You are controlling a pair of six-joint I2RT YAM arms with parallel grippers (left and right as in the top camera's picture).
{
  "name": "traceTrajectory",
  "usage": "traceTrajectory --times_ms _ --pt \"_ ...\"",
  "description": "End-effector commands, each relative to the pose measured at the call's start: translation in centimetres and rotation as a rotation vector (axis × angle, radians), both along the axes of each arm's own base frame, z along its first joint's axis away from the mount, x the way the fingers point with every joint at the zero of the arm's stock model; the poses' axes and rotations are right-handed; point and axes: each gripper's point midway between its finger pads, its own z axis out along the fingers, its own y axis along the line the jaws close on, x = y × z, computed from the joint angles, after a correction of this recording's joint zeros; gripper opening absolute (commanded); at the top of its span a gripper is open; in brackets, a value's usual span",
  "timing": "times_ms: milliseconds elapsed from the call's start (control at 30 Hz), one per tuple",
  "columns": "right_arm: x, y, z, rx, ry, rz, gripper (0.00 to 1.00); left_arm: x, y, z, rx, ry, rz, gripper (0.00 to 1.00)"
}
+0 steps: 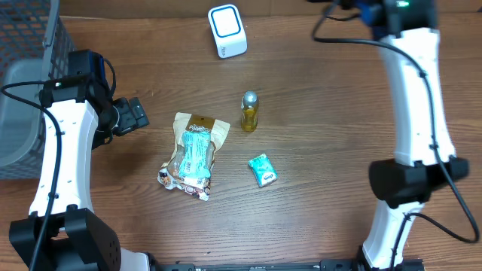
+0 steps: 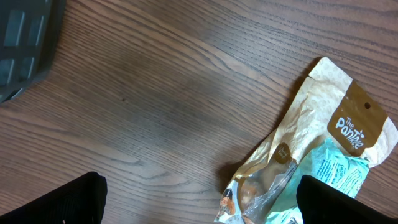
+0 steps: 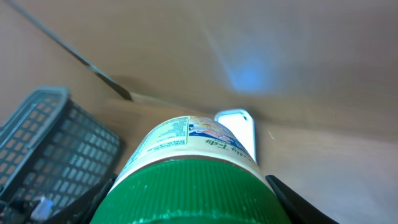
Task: Scan the item barcode
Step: 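Swing the held green-capped jar right and set it on the table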
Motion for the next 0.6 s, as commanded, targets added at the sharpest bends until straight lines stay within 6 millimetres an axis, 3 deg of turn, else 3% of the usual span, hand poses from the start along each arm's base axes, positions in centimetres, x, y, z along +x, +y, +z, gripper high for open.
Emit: traceTrajectory --times_ms 0,133,233,367,467,567 --pt "-0.7 -3.7 -0.5 0.005 0.067 -0.057 0.06 0.1 0.0 0.1 0.003 -0.005 0.0 1.0" --pt "-2.1 -9.1 -4.0 -0.033 0.246 -0.189 0.05 0.1 0.0 0.1 0.003 -0.005 0.0 1.0" --pt "-3.8 -13.9 -7.1 -0.124 0.388 -0.339 0.05 0.1 0.0 0.1 0.003 -0.005 0.0 0.99" --pt "-6.4 -18.8 -10.4 -0.277 0.541 -0.502 0.06 0.1 0.0 0.1 0.003 -0.005 0.0 1.0" --pt "-8.3 -20.9 -13.0 -0.36 0.661 -0.558 0.06 0.1 0.0 0.1 0.003 -0.005 0.0 1.0" --pt "-9.7 -21.5 -15.9 -0.393 0.771 -0.559 0.08 0.1 0.0 0.1 0.003 -0.005 0.0 1.0"
